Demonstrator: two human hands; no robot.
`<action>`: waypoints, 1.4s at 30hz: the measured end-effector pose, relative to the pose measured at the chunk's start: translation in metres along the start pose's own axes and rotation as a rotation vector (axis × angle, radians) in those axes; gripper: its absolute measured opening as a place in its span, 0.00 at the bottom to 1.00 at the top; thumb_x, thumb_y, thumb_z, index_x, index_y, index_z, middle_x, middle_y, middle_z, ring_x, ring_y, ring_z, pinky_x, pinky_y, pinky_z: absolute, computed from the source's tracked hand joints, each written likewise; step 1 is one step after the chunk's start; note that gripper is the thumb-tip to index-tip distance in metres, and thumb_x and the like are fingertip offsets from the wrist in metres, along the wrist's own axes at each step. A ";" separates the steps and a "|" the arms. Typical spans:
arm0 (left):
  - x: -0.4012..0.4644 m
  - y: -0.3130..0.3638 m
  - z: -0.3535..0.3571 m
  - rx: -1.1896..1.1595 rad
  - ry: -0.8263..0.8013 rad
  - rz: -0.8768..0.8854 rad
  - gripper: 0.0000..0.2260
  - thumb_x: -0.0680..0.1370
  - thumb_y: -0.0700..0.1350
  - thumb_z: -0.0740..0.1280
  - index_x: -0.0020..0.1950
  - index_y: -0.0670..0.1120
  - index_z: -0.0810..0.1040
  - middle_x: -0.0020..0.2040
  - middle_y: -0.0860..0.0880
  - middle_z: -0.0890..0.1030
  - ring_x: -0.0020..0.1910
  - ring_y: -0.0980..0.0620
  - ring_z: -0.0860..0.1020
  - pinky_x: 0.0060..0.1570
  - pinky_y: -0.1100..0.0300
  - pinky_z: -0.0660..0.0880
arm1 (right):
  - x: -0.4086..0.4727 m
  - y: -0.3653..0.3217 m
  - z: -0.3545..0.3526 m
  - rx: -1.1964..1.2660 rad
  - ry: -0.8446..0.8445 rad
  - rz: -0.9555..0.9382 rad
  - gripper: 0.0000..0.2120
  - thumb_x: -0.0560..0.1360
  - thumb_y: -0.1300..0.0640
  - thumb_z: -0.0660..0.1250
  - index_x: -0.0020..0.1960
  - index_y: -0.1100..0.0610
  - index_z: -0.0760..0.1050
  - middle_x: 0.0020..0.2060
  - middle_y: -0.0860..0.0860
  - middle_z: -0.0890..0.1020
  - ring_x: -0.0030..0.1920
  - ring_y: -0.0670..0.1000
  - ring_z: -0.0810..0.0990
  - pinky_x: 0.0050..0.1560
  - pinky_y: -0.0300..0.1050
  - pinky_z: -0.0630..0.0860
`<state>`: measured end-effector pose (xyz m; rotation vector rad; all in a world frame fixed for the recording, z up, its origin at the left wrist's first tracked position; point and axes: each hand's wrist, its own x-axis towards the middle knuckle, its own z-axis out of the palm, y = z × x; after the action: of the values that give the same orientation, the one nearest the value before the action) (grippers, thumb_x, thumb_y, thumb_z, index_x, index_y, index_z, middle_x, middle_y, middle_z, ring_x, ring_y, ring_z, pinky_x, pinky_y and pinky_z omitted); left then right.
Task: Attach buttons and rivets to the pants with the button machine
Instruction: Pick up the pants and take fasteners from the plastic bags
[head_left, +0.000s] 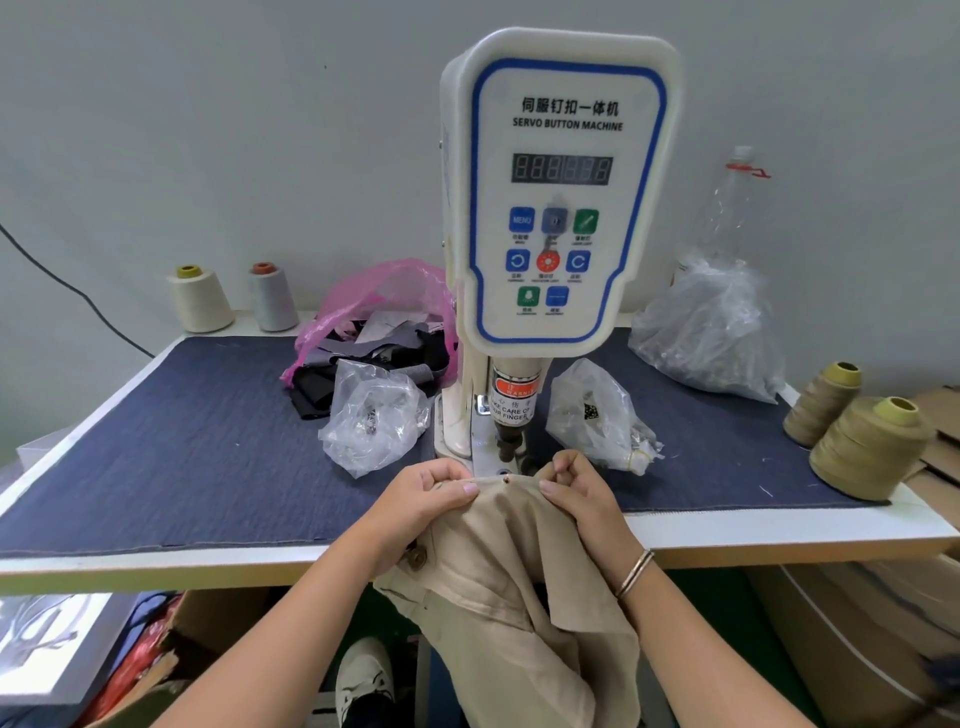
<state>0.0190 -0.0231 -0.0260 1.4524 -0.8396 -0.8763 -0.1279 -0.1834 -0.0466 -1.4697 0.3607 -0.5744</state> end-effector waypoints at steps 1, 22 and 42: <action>-0.001 0.000 0.000 0.007 -0.020 0.016 0.06 0.70 0.50 0.71 0.37 0.49 0.78 0.36 0.51 0.75 0.36 0.57 0.72 0.40 0.64 0.67 | -0.004 -0.003 0.000 0.023 -0.012 -0.005 0.12 0.75 0.74 0.60 0.44 0.57 0.66 0.32 0.45 0.77 0.36 0.42 0.74 0.43 0.35 0.72; 0.000 -0.008 -0.022 0.302 0.045 0.138 0.08 0.64 0.40 0.57 0.25 0.50 0.67 0.28 0.46 0.64 0.28 0.52 0.60 0.29 0.63 0.56 | 0.091 -0.081 -0.024 -1.745 -0.001 0.448 0.15 0.79 0.56 0.58 0.65 0.54 0.74 0.61 0.52 0.76 0.62 0.55 0.74 0.59 0.46 0.68; 0.007 -0.009 -0.022 0.281 0.133 0.097 0.06 0.64 0.41 0.57 0.28 0.44 0.70 0.26 0.50 0.66 0.28 0.56 0.62 0.31 0.65 0.59 | 0.082 -0.058 -0.041 -1.327 0.362 0.160 0.09 0.76 0.58 0.59 0.42 0.53 0.77 0.41 0.53 0.79 0.41 0.56 0.74 0.40 0.45 0.70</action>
<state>0.0421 -0.0181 -0.0346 1.6783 -0.9525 -0.5983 -0.0921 -0.2641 0.0167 -2.5506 1.2989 -0.4606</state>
